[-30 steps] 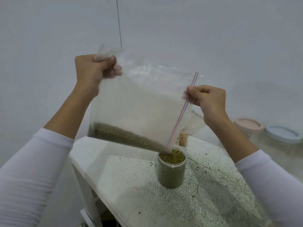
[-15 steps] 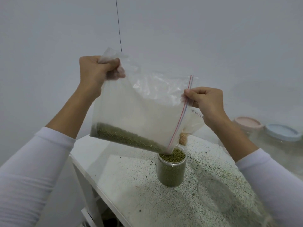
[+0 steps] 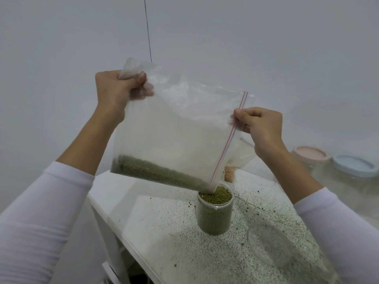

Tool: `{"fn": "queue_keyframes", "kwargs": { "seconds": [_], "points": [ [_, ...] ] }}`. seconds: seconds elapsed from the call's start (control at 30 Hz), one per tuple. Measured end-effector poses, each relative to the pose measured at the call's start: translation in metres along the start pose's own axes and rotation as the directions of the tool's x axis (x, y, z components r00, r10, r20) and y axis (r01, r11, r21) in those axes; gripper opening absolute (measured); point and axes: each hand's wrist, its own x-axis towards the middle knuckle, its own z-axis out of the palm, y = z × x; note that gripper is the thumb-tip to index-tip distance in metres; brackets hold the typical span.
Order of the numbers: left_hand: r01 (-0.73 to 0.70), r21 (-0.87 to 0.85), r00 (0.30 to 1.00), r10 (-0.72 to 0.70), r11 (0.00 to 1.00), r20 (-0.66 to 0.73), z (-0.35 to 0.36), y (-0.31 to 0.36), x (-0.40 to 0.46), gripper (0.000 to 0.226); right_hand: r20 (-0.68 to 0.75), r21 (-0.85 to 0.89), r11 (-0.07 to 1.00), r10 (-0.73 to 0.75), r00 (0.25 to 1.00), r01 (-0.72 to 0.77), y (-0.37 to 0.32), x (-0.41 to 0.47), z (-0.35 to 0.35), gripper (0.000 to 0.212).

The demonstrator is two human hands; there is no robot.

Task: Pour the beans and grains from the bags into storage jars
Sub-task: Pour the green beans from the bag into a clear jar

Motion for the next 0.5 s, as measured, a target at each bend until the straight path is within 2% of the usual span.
{"fn": "queue_keyframes", "kwargs": {
  "seconds": [0.1,0.23,0.5],
  "points": [
    [-0.004,-0.010,1.000,0.004,1.000,-0.013,0.0011,-0.0001,-0.0005,0.025,0.035,-0.020,1.000,-0.013,0.999,0.014,0.0005,-0.0003,0.0004,0.010],
    [0.000,-0.006,1.000,0.000,1.000,-0.026,0.0010,0.0010,-0.0007,0.024,-0.006,0.003,1.000,-0.022,1.000,0.022,0.0006,0.0006,0.0018,0.009],
    [-0.007,0.029,1.000,0.008,1.000,-0.011,0.0007,-0.0010,-0.0004,0.017,0.016,-0.012,1.000,-0.019,1.000,0.019,0.0021,0.0017,0.0025,0.008]
  ]
}}
